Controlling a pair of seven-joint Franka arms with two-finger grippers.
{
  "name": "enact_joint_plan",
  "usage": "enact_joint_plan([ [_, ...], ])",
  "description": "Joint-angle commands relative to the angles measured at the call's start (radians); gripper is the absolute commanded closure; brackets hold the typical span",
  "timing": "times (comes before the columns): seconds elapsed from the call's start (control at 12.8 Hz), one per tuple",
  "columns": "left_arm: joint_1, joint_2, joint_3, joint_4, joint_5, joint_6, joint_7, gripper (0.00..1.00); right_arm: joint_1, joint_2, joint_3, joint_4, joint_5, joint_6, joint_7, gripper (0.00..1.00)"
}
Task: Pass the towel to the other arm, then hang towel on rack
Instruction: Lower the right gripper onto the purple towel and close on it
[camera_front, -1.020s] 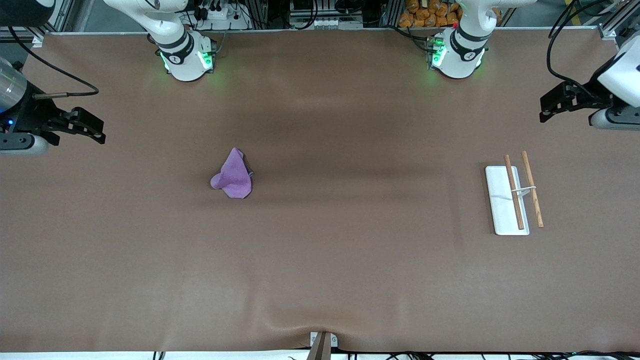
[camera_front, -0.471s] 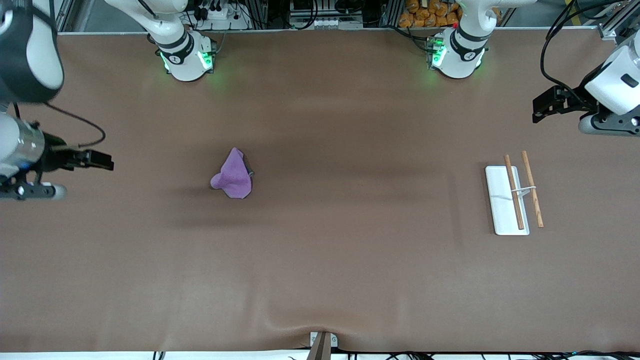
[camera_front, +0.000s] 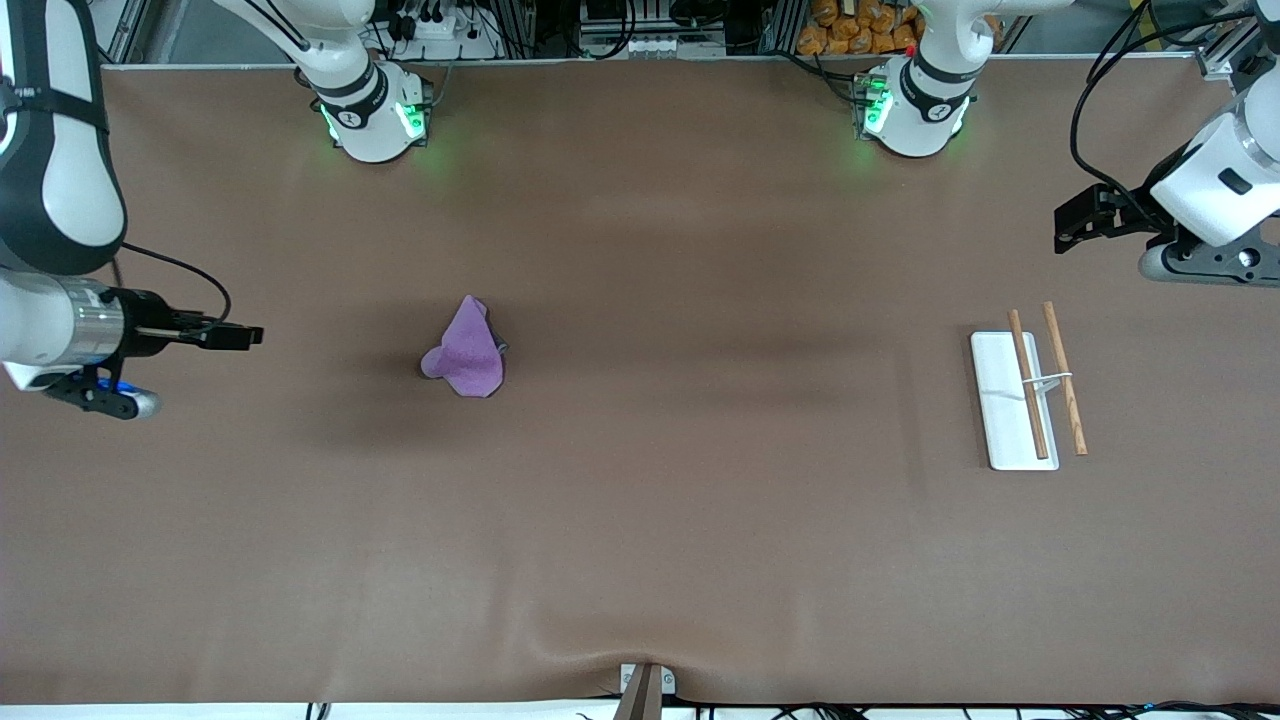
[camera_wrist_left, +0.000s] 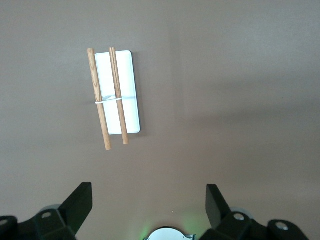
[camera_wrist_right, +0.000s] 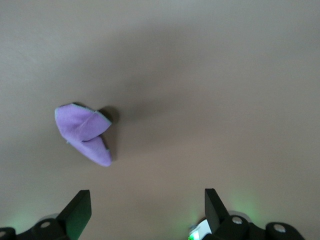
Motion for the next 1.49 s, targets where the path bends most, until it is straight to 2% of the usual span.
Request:
enact_joint_plan([
  [0.0,-0.001,-0.018,0.001,-0.032,-0.003,0.035,-0.003,0.00,-0.030,-0.016,0.013,-0.095,0.056,0.036,0.091,0.00],
  [0.31,-0.001,-0.019,0.001,-0.066,-0.003,0.082,-0.003,0.00,-0.013,-0.006,0.016,-0.230,0.146,0.137,0.223,0.00],
  [0.55,0.001,-0.019,0.001,-0.067,-0.003,0.087,-0.003,0.00,0.031,0.020,0.016,-0.350,0.302,0.264,0.231,0.00],
  [0.78,0.001,-0.019,0.001,-0.069,-0.003,0.087,-0.003,0.00,0.102,0.051,0.016,-0.340,0.312,0.320,0.352,0.00],
  [1.1,-0.001,-0.019,0.001,-0.069,-0.003,0.087,-0.004,0.00,0.202,0.151,0.017,-0.333,0.393,0.518,0.404,0.00],
  [1.33,-0.004,-0.018,0.001,-0.067,-0.003,0.091,-0.004,0.00,0.179,0.214,0.014,-0.290,0.392,0.541,0.395,0.00],
  [1.41,-0.005,-0.016,0.001,-0.067,-0.003,0.091,-0.004,0.00,0.183,0.217,0.014,-0.290,0.390,0.568,0.395,0.05],
])
